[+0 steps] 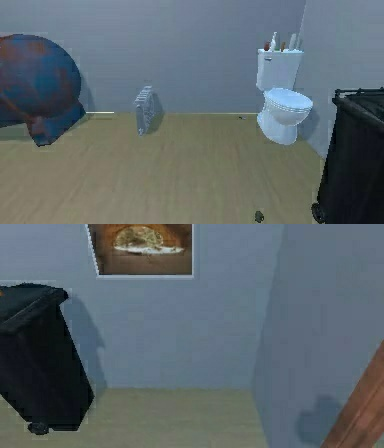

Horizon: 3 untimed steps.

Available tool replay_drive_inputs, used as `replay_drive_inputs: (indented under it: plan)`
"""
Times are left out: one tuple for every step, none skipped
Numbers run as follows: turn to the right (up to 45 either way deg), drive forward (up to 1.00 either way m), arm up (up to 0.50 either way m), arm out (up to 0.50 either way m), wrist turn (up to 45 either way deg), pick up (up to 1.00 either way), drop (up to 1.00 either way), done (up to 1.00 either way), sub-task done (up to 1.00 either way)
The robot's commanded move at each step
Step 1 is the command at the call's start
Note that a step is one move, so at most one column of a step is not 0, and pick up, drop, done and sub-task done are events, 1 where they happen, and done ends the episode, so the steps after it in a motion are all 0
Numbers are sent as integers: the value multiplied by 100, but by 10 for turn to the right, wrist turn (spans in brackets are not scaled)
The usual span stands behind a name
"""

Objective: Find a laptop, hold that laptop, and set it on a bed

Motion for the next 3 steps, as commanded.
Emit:
replay_drive_inputs:
  plan:
    - [0, 45, 0, 0, 0, 0, 0, 0, 0]
    - [0, 30, 0, 0, 0, 0, 0, 0, 0]
    - [-450, 0, 0, 0, 0, 0, 0, 0, 0]
